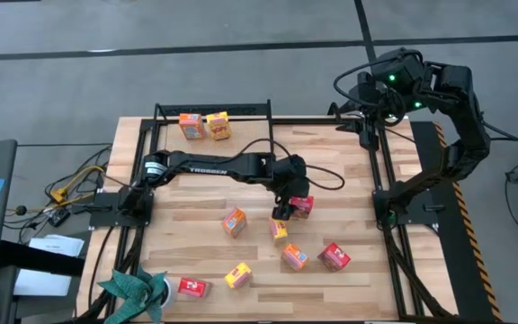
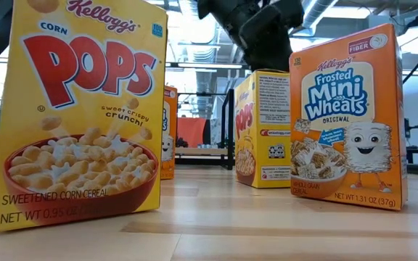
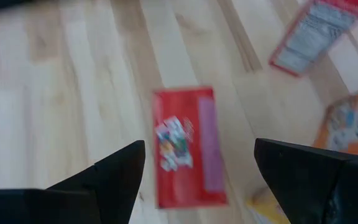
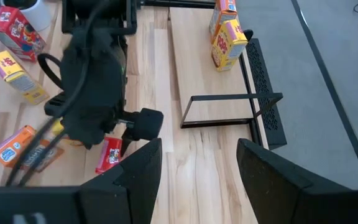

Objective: Stack cereal on shelf
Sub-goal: Put the top red cereal box on the shelf

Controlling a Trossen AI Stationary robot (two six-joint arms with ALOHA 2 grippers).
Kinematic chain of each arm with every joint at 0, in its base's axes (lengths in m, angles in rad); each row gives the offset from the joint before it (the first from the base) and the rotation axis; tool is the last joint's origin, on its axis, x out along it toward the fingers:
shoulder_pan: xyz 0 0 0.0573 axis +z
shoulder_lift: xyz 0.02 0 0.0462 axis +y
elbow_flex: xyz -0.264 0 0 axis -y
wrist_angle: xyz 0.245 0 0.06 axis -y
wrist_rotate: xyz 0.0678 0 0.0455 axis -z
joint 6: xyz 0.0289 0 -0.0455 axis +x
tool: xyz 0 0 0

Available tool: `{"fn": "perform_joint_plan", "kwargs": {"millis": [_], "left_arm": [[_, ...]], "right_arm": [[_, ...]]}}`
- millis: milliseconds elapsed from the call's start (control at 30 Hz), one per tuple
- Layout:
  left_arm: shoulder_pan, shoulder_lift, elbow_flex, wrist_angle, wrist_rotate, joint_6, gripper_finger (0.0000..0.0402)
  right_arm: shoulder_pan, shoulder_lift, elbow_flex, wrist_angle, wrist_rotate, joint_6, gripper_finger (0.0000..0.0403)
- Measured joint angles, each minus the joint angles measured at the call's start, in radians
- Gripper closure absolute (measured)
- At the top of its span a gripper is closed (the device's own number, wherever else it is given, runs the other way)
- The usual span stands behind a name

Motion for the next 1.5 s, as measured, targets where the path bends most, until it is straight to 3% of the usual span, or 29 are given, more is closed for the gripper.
{"fn": "perform_joint_plan", "kwargs": {"millis": [900, 1300, 1500], "left_arm": [[0.0, 0.054, 0.002, 0.006, -0.012, -0.057, 0.0111], [0.009, 0.054, 0.002, 0.004, -0.029, -0.046, 0.0223], [0.009, 0.054, 0.002, 0.003, -0.03, -0.045, 0.0242]], "right_arm": [[0.003, 0.0, 0.0, 0.0, -0.03, 0.018, 0.0171], [0.003, 0.0, 0.0, 0.0, -0.03, 0.018, 0.0171], [0.003, 0.0, 0.0, 0.0, -0.03, 0.017, 0.0171]]}}
